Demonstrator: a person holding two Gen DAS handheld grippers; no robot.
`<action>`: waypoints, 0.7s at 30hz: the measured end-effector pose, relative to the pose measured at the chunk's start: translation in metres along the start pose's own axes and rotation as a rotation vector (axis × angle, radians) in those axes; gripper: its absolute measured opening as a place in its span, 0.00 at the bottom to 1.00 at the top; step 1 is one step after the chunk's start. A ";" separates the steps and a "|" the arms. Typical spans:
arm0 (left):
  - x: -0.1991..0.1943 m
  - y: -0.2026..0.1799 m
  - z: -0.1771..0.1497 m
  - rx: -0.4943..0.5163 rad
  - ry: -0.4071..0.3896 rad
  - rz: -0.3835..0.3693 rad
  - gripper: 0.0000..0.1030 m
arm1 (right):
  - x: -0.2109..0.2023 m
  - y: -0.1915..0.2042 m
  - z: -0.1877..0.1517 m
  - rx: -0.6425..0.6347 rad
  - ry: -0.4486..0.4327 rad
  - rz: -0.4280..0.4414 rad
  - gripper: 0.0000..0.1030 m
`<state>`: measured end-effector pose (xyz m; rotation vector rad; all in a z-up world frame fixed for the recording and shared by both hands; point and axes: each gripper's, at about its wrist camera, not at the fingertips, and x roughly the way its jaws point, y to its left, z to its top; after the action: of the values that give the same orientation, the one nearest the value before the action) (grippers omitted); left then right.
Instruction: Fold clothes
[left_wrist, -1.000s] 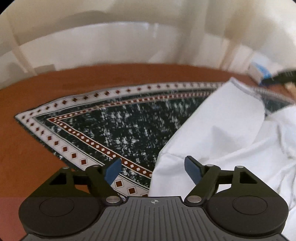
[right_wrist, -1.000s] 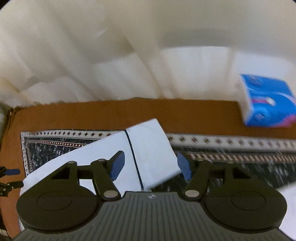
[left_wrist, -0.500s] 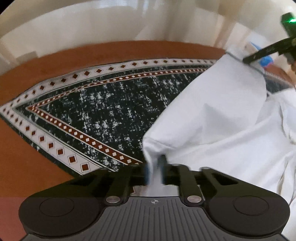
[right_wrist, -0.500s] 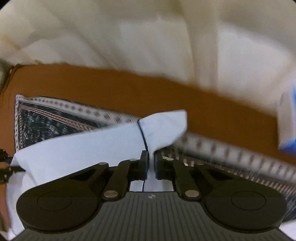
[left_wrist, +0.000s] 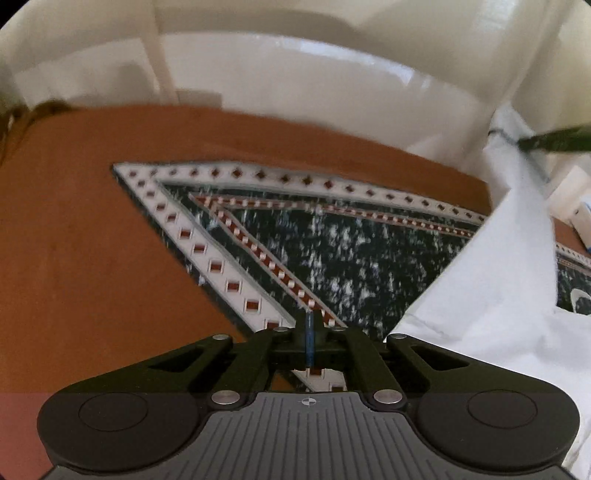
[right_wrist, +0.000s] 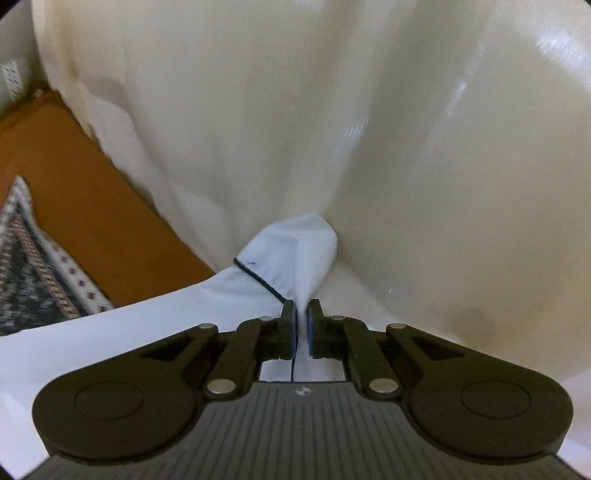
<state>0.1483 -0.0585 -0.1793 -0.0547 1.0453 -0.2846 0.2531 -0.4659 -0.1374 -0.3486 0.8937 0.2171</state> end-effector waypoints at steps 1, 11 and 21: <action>0.001 0.000 -0.002 0.008 0.011 -0.007 0.23 | 0.012 0.002 -0.005 0.016 0.016 -0.009 0.08; -0.040 -0.003 -0.024 0.060 0.002 -0.030 0.62 | -0.067 -0.029 -0.029 0.132 -0.069 -0.075 0.52; -0.091 -0.074 -0.082 0.292 0.080 -0.293 0.78 | -0.276 0.017 -0.190 0.347 -0.089 0.249 0.75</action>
<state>0.0204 -0.0993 -0.1303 0.0681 1.0652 -0.7074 -0.0580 -0.5347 -0.0317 0.0950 0.8679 0.2989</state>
